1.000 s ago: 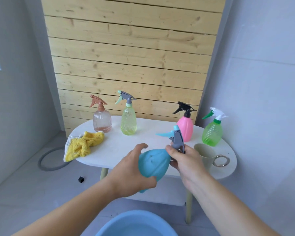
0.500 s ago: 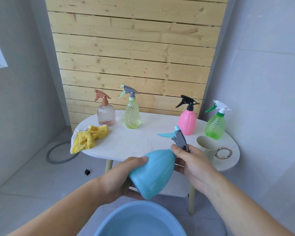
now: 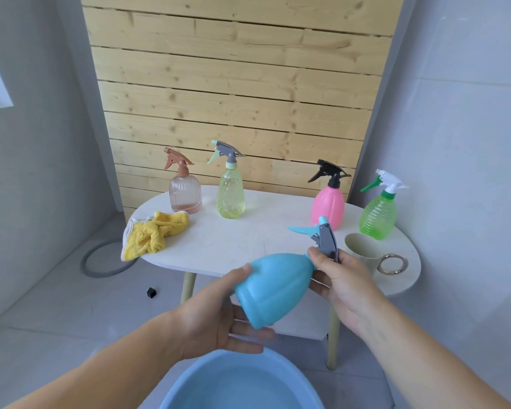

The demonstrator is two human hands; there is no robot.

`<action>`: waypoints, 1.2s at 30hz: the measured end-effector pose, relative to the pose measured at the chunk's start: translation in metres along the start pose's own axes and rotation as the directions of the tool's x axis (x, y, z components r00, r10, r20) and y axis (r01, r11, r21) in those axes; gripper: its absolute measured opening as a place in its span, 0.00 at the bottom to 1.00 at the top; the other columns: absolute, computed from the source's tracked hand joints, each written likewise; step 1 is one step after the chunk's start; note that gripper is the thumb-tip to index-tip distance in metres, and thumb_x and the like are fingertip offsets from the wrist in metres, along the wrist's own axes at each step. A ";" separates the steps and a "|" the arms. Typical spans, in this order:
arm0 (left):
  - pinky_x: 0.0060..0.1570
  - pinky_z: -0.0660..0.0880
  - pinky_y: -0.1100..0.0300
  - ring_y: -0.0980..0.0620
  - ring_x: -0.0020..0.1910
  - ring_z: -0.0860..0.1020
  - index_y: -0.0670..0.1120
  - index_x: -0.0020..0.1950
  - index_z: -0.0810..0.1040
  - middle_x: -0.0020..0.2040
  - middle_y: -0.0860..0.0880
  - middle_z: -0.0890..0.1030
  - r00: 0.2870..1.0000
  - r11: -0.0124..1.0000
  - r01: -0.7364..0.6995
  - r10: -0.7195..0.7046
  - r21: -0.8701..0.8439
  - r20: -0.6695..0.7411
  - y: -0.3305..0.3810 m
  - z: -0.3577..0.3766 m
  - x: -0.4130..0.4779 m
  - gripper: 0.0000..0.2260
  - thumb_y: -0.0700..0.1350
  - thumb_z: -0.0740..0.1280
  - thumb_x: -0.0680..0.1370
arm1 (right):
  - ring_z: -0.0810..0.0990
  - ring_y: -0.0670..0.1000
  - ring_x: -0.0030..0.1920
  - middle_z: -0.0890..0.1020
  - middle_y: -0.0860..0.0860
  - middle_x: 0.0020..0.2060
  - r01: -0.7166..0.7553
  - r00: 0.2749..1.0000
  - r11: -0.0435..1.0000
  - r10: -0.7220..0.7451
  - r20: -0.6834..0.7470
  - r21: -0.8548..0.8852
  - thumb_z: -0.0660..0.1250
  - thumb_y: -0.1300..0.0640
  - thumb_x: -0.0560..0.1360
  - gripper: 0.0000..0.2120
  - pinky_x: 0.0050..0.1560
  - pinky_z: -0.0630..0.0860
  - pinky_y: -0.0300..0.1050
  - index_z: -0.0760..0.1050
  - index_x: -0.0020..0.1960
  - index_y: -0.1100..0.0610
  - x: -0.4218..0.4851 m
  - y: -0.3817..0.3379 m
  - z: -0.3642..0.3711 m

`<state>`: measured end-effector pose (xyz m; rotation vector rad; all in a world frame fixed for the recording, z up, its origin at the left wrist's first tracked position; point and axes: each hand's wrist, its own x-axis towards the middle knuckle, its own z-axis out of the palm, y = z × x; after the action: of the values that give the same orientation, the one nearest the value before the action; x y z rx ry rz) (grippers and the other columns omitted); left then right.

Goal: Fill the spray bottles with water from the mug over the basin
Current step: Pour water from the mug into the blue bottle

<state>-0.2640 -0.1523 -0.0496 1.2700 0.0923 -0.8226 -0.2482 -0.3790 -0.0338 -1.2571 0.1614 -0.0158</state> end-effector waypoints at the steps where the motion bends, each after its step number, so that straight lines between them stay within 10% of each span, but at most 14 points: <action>1: 0.60 0.78 0.39 0.35 0.61 0.82 0.47 0.70 0.76 0.62 0.34 0.81 0.999 0.998 0.053 -0.052 -0.022 0.012 -0.001 -0.004 0.003 0.35 0.72 0.63 0.75 | 0.82 0.51 0.41 0.82 0.51 0.39 0.003 1.000 1.000 -0.003 0.003 0.004 0.69 0.61 0.77 0.02 0.45 0.80 0.47 0.78 0.49 0.58 0.000 0.001 0.000; 3: 0.61 0.77 0.36 0.37 0.61 0.82 0.49 0.69 0.78 0.62 0.36 0.82 0.997 0.994 0.073 -0.075 -0.082 -0.020 -0.006 -0.004 0.008 0.36 0.74 0.56 0.75 | 0.83 0.51 0.41 0.82 0.51 0.39 0.012 1.000 1.000 -0.012 -0.007 -0.006 0.70 0.61 0.76 0.02 0.44 0.80 0.47 0.78 0.48 0.58 0.001 0.003 0.001; 6: 0.57 0.79 0.34 0.42 0.62 0.82 0.53 0.69 0.78 0.66 0.43 0.81 0.994 0.977 -0.091 0.078 -0.194 -0.074 -0.010 0.006 0.012 0.32 0.70 0.71 0.71 | 0.83 0.52 0.42 0.82 0.51 0.40 0.021 0.999 0.999 -0.023 -0.043 -0.036 0.70 0.60 0.76 0.02 0.43 0.80 0.47 0.78 0.48 0.59 0.002 0.008 0.003; 11: 0.50 0.82 0.45 0.46 0.52 0.86 0.59 0.69 0.70 0.66 0.45 0.75 0.960 0.960 -0.260 0.246 -0.105 -0.134 -0.009 0.013 0.013 0.38 0.42 0.82 0.64 | 0.84 0.52 0.42 0.84 0.51 0.42 0.006 0.998 1.000 -0.006 -0.063 -0.005 0.70 0.59 0.77 0.04 0.42 0.80 0.46 0.78 0.51 0.57 0.006 0.008 0.004; 20: 0.58 0.78 0.41 0.39 0.52 0.83 0.47 0.59 0.84 0.51 0.41 0.83 0.996 0.986 -0.001 -0.014 -0.164 -0.091 -0.001 -0.009 0.007 0.29 0.69 0.66 0.72 | 0.82 0.52 0.47 0.82 0.53 0.45 0.081 0.996 0.997 -0.081 0.048 -0.007 0.69 0.64 0.75 0.07 0.47 0.79 0.46 0.77 0.53 0.59 0.015 -0.003 0.003; 31: 0.40 0.78 0.52 0.43 0.43 0.80 0.48 0.67 0.75 0.49 0.39 0.79 0.918 0.904 -0.152 -0.021 -0.401 -0.396 -0.014 -0.049 0.015 0.30 0.66 0.70 0.73 | 0.79 0.46 0.34 0.81 0.52 0.42 0.282 0.857 0.922 -0.366 -0.363 -0.264 0.73 0.56 0.74 0.11 0.44 0.81 0.44 0.77 0.52 0.59 0.054 -0.019 0.000; 36: 0.44 0.78 0.51 0.43 0.45 0.80 0.47 0.66 0.77 0.49 0.40 0.81 0.930 0.927 -0.134 -0.005 -0.351 -0.367 -0.024 -0.052 0.011 0.31 0.66 0.71 0.71 | 0.79 0.49 0.34 0.80 0.51 0.42 0.080 0.942 0.975 -0.142 -0.305 -0.207 0.68 0.62 0.77 0.09 0.52 0.82 0.51 0.75 0.57 0.58 0.081 0.015 0.012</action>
<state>-0.2511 -0.1144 -0.0919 1.0420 0.4798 -0.4733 -0.1678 -0.3711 -0.0537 -1.4507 0.3777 -0.3097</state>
